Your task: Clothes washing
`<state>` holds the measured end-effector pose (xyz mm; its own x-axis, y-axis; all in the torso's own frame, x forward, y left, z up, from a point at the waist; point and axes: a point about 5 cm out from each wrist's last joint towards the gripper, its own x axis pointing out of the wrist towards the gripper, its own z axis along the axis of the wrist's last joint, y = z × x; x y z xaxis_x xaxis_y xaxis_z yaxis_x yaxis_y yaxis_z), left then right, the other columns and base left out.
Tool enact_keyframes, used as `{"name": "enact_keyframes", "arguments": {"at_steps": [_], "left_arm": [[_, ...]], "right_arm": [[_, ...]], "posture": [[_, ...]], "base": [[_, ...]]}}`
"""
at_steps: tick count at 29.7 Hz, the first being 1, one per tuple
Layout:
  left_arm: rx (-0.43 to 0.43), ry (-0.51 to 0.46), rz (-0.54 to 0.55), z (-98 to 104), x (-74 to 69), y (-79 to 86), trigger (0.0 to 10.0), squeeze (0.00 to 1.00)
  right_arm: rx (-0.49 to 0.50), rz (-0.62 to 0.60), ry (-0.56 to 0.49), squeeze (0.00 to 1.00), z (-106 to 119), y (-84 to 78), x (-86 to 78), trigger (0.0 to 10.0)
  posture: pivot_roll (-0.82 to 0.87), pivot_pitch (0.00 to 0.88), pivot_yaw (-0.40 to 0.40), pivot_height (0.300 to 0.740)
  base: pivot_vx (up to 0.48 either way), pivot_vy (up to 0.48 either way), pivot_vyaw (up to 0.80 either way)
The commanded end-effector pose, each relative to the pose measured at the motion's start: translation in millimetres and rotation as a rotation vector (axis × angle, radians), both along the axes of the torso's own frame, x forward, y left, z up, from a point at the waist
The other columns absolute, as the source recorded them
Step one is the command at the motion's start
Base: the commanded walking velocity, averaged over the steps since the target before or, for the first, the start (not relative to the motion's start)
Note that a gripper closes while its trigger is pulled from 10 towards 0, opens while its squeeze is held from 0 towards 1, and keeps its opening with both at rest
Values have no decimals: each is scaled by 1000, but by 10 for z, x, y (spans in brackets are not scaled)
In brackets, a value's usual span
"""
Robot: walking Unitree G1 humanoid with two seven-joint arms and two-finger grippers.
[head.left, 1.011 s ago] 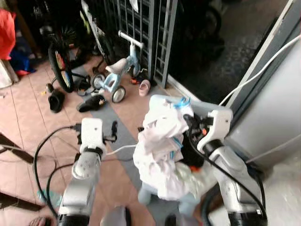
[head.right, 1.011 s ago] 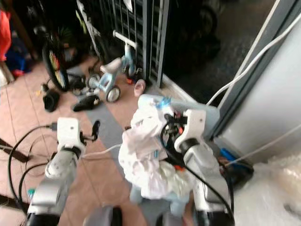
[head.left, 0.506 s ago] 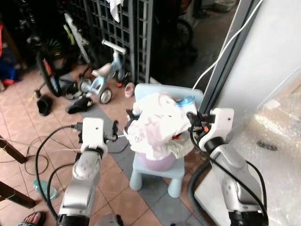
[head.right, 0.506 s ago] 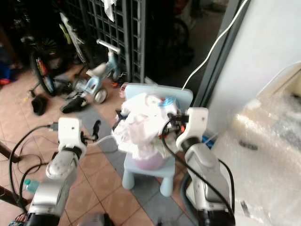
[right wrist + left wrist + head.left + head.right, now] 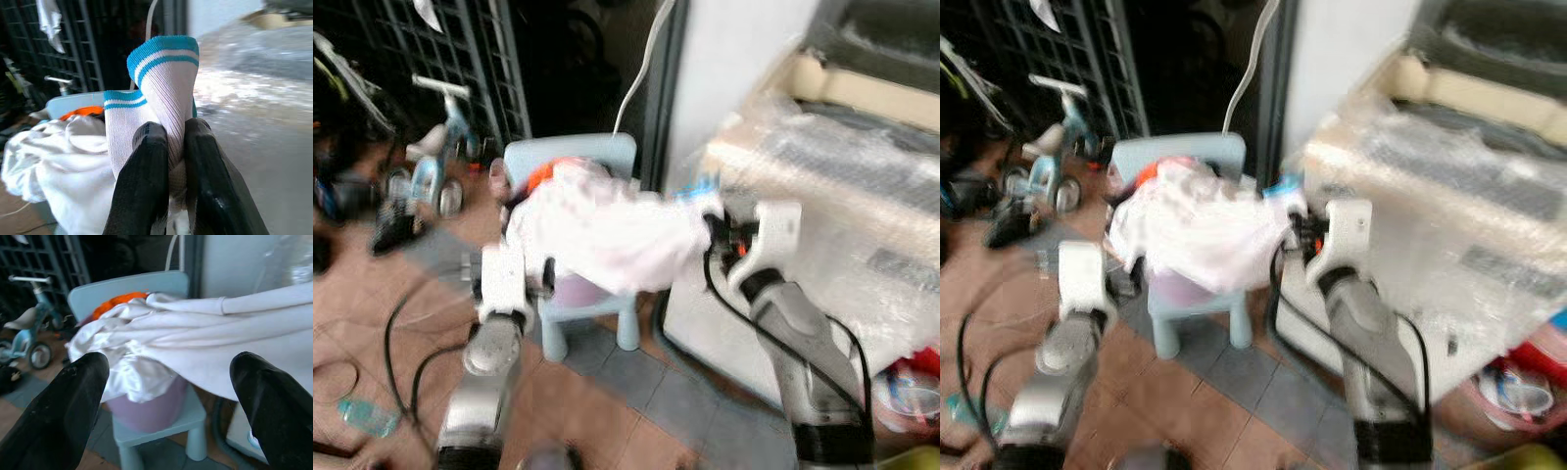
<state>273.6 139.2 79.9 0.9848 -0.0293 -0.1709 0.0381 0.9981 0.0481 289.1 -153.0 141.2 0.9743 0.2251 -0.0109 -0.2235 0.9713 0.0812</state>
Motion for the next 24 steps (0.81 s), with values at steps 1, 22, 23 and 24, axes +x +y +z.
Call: {"name": "enact_keyframes", "arguments": {"at_steps": [1, 22, 23, 24], "left_arm": [[1, -64, -8, 167, 71, 42, 10000, 0], [-48, -59, 14, 148, -2, 114, 10000, 0], [-48, -52, 15, 130, -10, 117, 10000, 0], [-45, -48, 12, 119, -16, 114, 10000, 0]], "right_arm": [[-10, 5, -83, 0, 180, 38, 50, 10000], [-107, 100, -185, 0, 380, 133, 192, 10000], [-112, 104, -197, 0, 398, 132, 216, 10000], [-120, 110, -204, 0, 410, 138, 232, 10000]], "posture": [[-78, 0, 3, 740], [-61, 0, 2, 740], [-59, 0, 3, 740], [-57, 0, 8, 740]], "base": [[0, 0, -788], [223, 0, -337], [424, 0, 0], [420, 0, 0]]}}
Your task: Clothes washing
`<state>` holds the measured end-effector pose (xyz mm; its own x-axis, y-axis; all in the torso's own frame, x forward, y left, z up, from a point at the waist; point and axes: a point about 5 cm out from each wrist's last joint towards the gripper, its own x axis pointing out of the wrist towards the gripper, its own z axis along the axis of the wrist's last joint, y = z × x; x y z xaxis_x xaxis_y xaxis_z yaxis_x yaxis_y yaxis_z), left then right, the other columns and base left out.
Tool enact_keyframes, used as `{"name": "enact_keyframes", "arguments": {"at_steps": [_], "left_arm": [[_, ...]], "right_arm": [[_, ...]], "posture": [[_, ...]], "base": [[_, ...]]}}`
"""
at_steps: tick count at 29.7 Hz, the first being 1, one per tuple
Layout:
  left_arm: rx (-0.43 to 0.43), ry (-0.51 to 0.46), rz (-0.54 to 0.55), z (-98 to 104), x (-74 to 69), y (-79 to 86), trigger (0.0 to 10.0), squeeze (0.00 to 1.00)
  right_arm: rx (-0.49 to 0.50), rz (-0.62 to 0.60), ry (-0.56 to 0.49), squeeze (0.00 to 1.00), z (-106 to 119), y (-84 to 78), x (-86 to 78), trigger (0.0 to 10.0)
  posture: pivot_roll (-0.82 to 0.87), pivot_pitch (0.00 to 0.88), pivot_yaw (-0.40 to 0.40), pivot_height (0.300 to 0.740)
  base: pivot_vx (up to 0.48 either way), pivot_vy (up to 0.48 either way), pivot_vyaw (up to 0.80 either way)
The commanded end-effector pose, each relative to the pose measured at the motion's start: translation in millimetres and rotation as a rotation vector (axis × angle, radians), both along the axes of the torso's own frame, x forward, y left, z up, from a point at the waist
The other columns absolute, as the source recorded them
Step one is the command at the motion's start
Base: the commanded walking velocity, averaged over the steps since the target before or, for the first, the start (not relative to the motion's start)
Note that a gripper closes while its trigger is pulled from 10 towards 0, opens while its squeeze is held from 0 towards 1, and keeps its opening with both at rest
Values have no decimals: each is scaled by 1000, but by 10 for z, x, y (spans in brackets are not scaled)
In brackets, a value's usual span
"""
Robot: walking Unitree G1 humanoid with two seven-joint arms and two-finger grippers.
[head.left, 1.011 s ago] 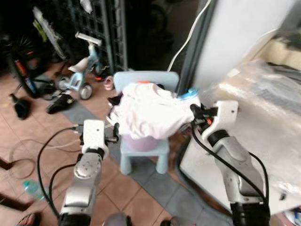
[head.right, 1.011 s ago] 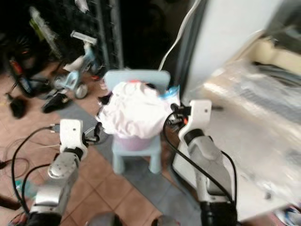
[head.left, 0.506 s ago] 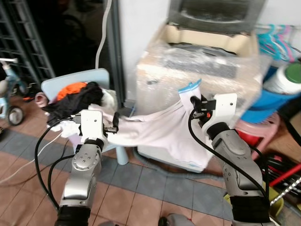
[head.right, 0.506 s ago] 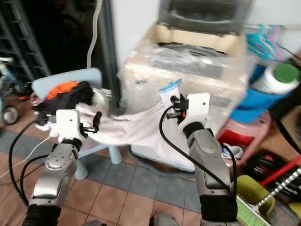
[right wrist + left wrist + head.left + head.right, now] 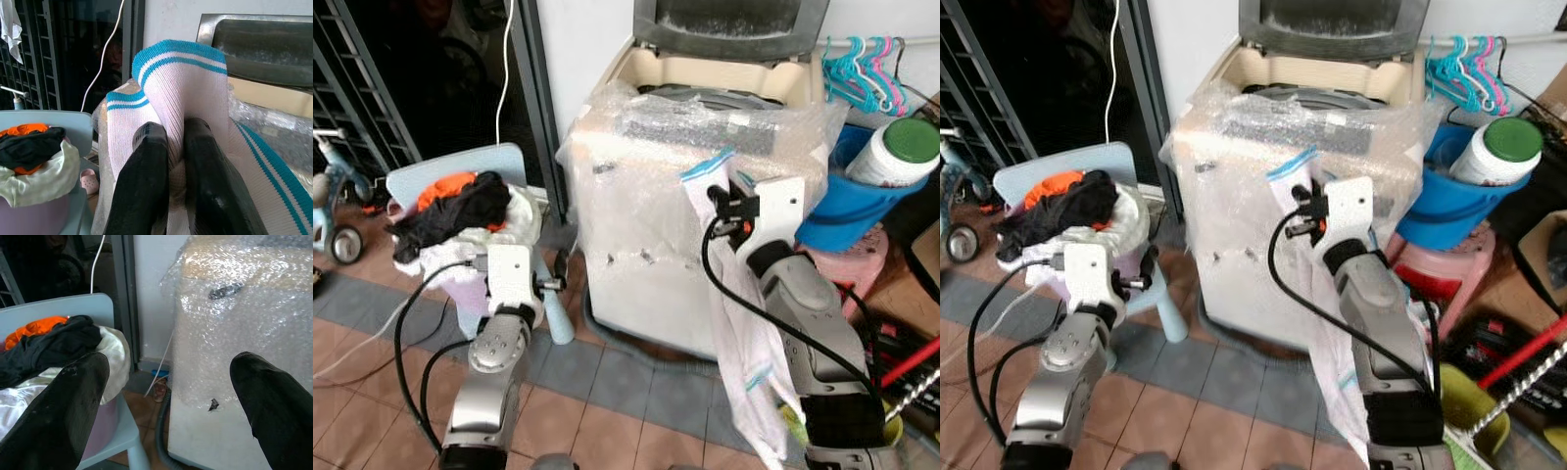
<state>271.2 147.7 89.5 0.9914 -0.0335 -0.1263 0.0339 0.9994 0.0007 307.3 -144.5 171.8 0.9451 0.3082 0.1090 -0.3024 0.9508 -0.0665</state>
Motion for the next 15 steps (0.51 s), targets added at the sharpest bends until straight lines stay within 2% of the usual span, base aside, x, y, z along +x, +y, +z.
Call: {"name": "enact_keyframes", "arguments": {"at_steps": [1, 4, 5, 9, 10, 11, 12, 13, 15], "left_arm": [[4, -4, 9, 23, 8, 28, 10000, 0], [21, -3, -14, 18, -2, 10, 10000, 0], [21, -10, -30, 29, 0, 2, 10000, 0], [18, -14, -39, 37, 10, 0, 10000, 0], [17, -15, -40, 41, 16, -3, 10000, 0], [17, -15, -40, 41, 16, -3, 10000, 0], [16, -16, -40, 46, 23, -9, 10000, 0], [12, -17, -40, 52, 36, -25, 10000, 0], [7, -11, -27, 48, 52, -41, 10000, 0]], "right_arm": [[-10, 31, -48, 0, 105, 53, 50, 10000], [-39, 50, -78, 0, 162, 70, 100, 10000], [-42, 60, -110, 0, 267, 76, 180, 10000], [-57, 79, -165, 0, 453, 87, 303, 10000], [-65, 82, -196, 0, 585, 75, 387, 10000], [-65, 82, -196, 0, 585, 75, 387, 10000], [-64, 81, -224, 0, 724, 55, 471, 10000], [-76, 81, -283, 0, 1003, 14, 602, 10000], [-103, 101, -356, 0, 1337, -11, 707, 10000]], "posture": [[-57, 0, 8, 740], [-54, 0, 13, 740], [-53, 0, 16, 740], [-52, 0, 19, 740], [-51, 0, 20, 740], [-51, 0, 20, 740], [-49, 0, 20, 740], [-45, 0, 18, 740], [-46, 0, 19, 740]], "base": [[420, 0, 0], [420, 0, 0], [454, 0, 0], [462, 0, 0], [472, 0, 0], [472, 0, 0], [472, 0, 0], [472, 0, 0], [371, 0, 0]]}}
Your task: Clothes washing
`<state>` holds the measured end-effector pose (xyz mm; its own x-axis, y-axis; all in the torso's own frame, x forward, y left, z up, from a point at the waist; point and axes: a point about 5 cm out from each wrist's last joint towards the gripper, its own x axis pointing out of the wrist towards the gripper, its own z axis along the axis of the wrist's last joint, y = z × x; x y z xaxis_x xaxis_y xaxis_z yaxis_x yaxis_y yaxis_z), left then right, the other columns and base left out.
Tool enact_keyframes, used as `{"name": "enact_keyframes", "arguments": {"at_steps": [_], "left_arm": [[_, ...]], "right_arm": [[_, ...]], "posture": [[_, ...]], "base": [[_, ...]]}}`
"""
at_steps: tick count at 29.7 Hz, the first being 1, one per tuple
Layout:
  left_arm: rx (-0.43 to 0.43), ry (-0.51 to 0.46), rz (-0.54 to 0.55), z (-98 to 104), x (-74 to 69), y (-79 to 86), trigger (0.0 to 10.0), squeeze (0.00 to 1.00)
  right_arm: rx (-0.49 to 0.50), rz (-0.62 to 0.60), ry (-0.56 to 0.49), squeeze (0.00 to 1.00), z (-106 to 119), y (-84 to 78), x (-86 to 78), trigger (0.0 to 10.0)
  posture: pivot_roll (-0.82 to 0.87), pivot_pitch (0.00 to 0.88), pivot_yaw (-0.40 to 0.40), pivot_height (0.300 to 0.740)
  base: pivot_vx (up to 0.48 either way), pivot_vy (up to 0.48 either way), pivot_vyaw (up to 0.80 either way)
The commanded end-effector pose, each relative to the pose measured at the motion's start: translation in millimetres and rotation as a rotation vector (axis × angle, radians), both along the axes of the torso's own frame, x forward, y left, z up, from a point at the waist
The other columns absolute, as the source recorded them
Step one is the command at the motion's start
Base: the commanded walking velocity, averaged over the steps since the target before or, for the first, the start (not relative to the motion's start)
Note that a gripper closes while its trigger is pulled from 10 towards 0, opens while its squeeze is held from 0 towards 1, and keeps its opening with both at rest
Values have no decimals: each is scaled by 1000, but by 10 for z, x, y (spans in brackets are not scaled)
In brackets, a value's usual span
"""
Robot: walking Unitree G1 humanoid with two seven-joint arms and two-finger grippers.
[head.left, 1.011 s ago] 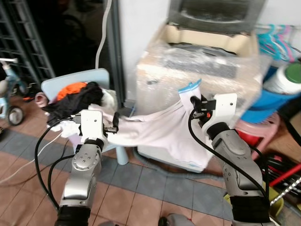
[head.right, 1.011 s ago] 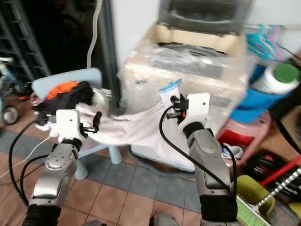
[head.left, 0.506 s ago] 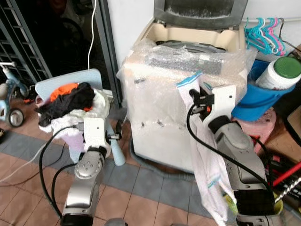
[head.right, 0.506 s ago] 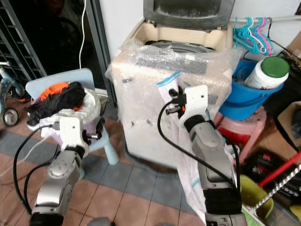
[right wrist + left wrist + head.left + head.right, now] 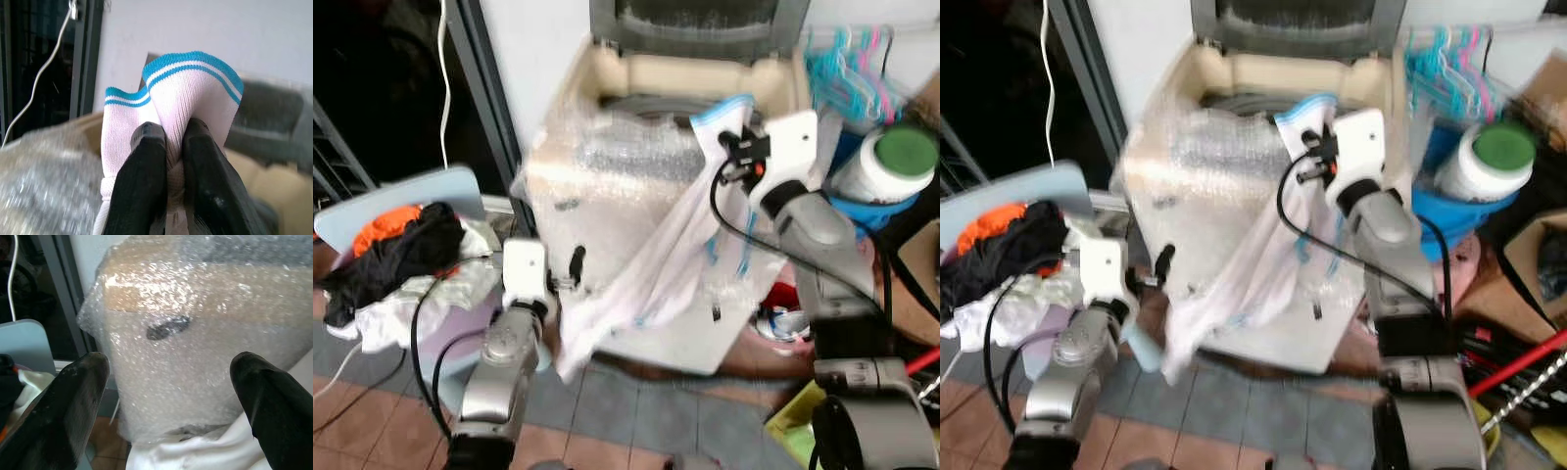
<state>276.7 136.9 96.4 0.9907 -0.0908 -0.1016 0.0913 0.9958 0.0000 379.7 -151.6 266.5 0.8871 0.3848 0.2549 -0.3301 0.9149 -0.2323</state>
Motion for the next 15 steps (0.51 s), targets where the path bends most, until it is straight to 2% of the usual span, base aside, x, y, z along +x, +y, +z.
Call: {"name": "enact_keyframes", "arguments": {"at_steps": [1, 3, 5, 6, 9, 11, 12, 14, 15], "left_arm": [[4, 10, 36, -18, 4, 56, 10000, 0], [0, 6, 38, -12, 11, 42, 10000, 0], [8, 25, 33, -38, 9, 9, 10000, 0], [8, 25, 33, -38, 9, 9, 10000, 0], [2, 27, 26, -49, -3, -19, 10000, 0], [4, 28, 27, -52, -11, -29, 10000, 0], [5, 30, 29, -56, -18, -30, 10000, 0], [6, 33, 34, -62, -31, -28, 10000, 0], [7, 34, 38, -66, -35, -25, 10000, 0]], "right_arm": [[-11, 67, -186, 0, 557, 60, 21, 10000], [-31, 92, -215, 0, 744, 71, 53, 10000], [-54, 147, -256, 0, 1059, 130, 78, 10000], [-54, 147, -256, 0, 1059, 130, 78, 10000], [-85, 161, -360, 0, 1377, 183, 34, 10000], [-48, 81, -465, 0, 1614, 124, -17, 10000], [4, 8, -508, 0, 1722, 41, -29, 10000], [76, -81, -505, 0, 1746, -83, -3, 10000], [38, -117, -470, 0, 1632, -106, 61, 10000]], "posture": [[-46, 0, 19, 740], [-48, 0, 19, 740], [-48, 0, 15, 740], [-48, 0, 15, 740], [-41, 0, 7, 740], [-36, 0, 2, 740], [-33, 0, -1, 740], [-30, 0, -3, 740], [-29, 0, -3, 740]], "base": [[0, 0, 0], [0, 0, 0], [0, 0, 0], [0, 0, 0], [0, 0, 0], [0, 0, 0], [0, 0, 0], [0, 0, 0], [0, 0, 0]]}}
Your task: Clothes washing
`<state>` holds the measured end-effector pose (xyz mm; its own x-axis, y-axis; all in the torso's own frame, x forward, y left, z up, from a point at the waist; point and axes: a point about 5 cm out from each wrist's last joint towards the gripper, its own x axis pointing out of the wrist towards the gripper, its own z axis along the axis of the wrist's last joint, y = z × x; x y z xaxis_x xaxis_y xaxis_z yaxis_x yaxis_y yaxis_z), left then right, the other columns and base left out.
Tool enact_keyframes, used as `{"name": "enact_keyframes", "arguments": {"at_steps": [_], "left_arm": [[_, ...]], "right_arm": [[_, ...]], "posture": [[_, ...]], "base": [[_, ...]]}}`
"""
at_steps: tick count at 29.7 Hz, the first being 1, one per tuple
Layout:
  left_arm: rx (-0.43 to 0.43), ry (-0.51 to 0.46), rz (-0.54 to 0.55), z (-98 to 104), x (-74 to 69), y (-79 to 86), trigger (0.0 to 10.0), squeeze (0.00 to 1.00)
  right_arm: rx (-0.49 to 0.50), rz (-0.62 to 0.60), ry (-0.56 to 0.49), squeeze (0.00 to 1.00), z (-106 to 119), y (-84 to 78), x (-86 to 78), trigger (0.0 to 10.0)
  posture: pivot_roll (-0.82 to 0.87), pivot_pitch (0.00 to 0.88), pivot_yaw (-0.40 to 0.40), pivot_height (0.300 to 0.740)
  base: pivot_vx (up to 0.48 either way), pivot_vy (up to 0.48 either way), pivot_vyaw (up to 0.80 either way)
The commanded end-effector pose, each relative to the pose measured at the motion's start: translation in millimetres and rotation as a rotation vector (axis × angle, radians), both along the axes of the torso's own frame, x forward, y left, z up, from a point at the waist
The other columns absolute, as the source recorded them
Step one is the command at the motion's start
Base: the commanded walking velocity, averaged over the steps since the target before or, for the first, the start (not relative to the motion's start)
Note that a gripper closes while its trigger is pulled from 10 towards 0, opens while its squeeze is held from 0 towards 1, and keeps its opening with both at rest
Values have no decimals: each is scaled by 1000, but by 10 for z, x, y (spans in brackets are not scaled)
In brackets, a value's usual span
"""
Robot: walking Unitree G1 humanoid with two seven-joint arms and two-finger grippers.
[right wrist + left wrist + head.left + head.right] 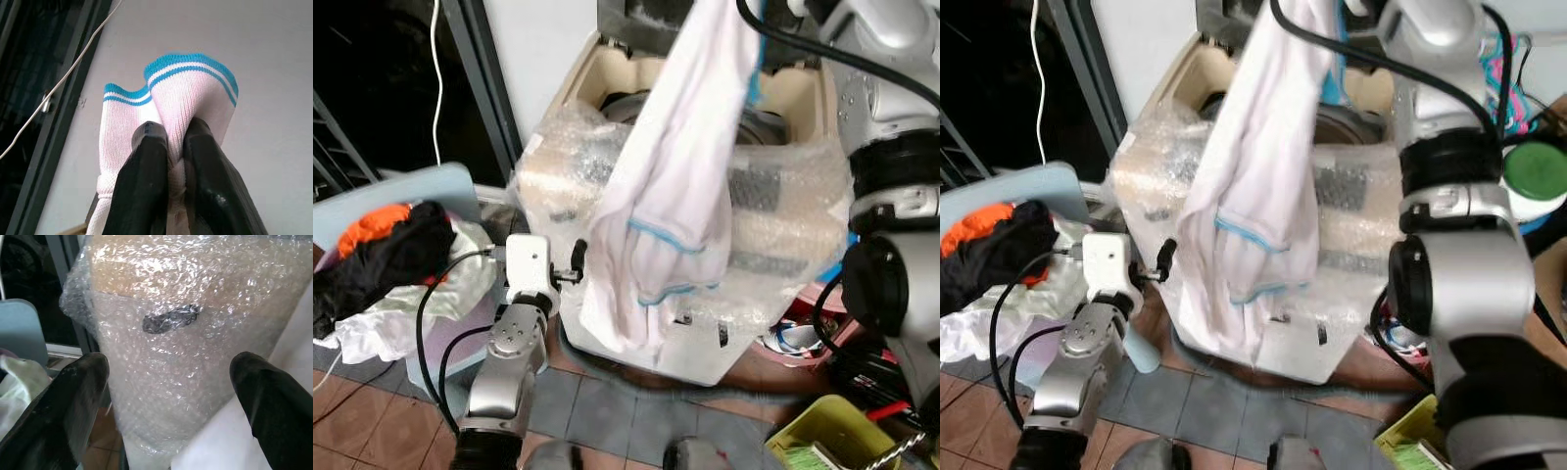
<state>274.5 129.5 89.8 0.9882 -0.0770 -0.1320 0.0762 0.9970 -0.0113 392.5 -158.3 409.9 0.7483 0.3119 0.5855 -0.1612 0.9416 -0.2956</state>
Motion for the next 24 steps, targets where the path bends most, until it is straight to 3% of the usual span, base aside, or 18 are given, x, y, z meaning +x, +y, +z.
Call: {"name": "enact_keyframes", "arguments": {"at_steps": [1, 3, 5, 6, 7, 12, 17, 24], "left_arm": [[16, 5, 25, -4, -14, 50, 10000, 0], [17, 7, 27, -8, -14, 50, 10000, 0], [22, 11, 22, -13, -8, 41, 10000, 0], [22, 11, 22, -13, -8, 41, 10000, 0], [24, 13, 18, -15, -5, 33, 10000, 0], [28, 20, 8, -25, -4, 14, 10000, 0], [22, 21, 8, -24, -13, 11, 10000, 0], [24, 22, 17, -24, -40, 53, 10000, 0]], "right_arm": [[-60, -78, -11, 0, -23, -28, 22, 10000], [-168, -107, 122, 0, -413, -16, 150, 10000], [-238, -91, 384, 0, -1111, -32, 251, 10000], [-238, -91, 384, 0, -1111, -32, 251, 10000], [-228, -83, 482, 0, -1390, -56, 256, 10000], [-253, -74, 657, 0, -1897, -88, 198, 10000], [-178, -87, 685, 0, -1955, -167, 183, 10000], [-107, -64, 631, 0, -1852, -186, 179, 10000]], "posture": [[-29, 0, -2, 740], [-29, 0, -2, 740], [-36, 0, 3, 740], [-36, 0, 3, 740], [-38, 0, 4, 740], [-44, 0, 7, 740], [-43, 0, 7, 740], [-36, 0, 5, 740]], "base": [[0, 0, 0], [0, 0, 0], [0, 0, 0], [0, 0, 0], [0, 0, 0], [0, 0, 0], [0, 0, 0], [0, 130, 0]]}}
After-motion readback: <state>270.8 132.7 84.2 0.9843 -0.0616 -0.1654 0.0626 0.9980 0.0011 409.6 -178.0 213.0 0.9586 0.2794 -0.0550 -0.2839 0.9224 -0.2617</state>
